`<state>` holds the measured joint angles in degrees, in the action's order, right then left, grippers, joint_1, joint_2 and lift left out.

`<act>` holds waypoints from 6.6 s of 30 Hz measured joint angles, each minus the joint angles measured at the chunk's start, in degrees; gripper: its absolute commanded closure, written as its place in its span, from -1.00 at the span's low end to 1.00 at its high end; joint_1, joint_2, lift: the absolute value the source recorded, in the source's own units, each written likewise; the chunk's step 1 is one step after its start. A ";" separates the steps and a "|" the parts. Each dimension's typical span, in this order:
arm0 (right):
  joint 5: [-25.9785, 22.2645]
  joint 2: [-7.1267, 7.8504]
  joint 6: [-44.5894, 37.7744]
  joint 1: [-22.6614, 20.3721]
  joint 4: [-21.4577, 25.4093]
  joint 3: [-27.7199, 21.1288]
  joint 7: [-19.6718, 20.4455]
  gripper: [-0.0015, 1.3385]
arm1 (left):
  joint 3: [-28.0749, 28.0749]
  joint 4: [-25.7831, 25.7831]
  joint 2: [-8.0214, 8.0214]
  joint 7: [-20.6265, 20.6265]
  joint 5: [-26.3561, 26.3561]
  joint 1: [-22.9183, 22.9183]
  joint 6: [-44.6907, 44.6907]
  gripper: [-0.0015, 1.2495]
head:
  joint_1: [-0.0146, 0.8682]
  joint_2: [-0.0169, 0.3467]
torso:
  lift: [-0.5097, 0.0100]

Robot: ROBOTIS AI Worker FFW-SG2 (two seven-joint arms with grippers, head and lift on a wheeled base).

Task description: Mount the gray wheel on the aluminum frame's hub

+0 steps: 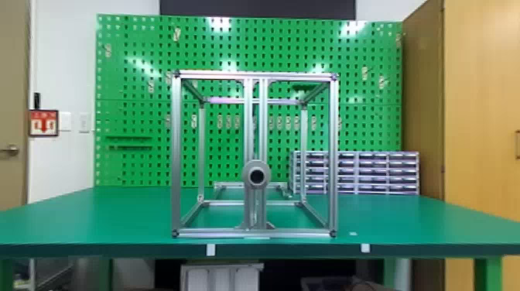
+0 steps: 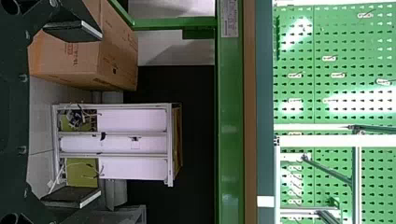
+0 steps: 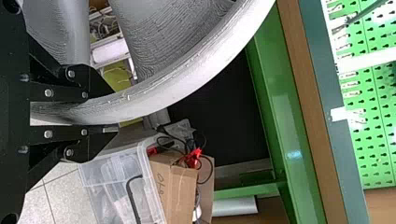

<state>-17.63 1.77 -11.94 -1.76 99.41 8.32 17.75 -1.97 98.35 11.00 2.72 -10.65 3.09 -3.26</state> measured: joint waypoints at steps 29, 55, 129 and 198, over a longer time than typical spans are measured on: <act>-0.21 0.01 -0.01 0.14 0.00 0.00 0.00 0.71 | -0.13 0.00 -0.01 0.00 -0.16 -0.10 0.01 -0.80 | -0.98 -0.87 | -0.96; -4.90 0.48 -15.07 5.16 9.47 1.83 7.89 0.74 | 0.14 0.00 -0.01 0.00 -0.33 0.02 -0.06 -0.80 | -0.98 -0.87 | -0.96; -42.26 -1.77 -58.17 44.13 23.14 -5.28 35.07 0.75 | -2.50 0.02 2.81 0.00 -0.33 0.88 -3.22 -0.80 | -0.98 -0.87 | -0.96; -37.66 -1.77 -56.59 46.27 19.47 -3.79 39.29 0.75 | -6.23 34.47 6.67 23.56 -38.08 -16.75 -27.48 -0.74 | -0.98 -0.87 | -0.96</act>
<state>-55.29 0.00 -68.53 44.52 118.88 4.53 57.04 -8.20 132.82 17.67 26.28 -48.74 -13.66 -30.75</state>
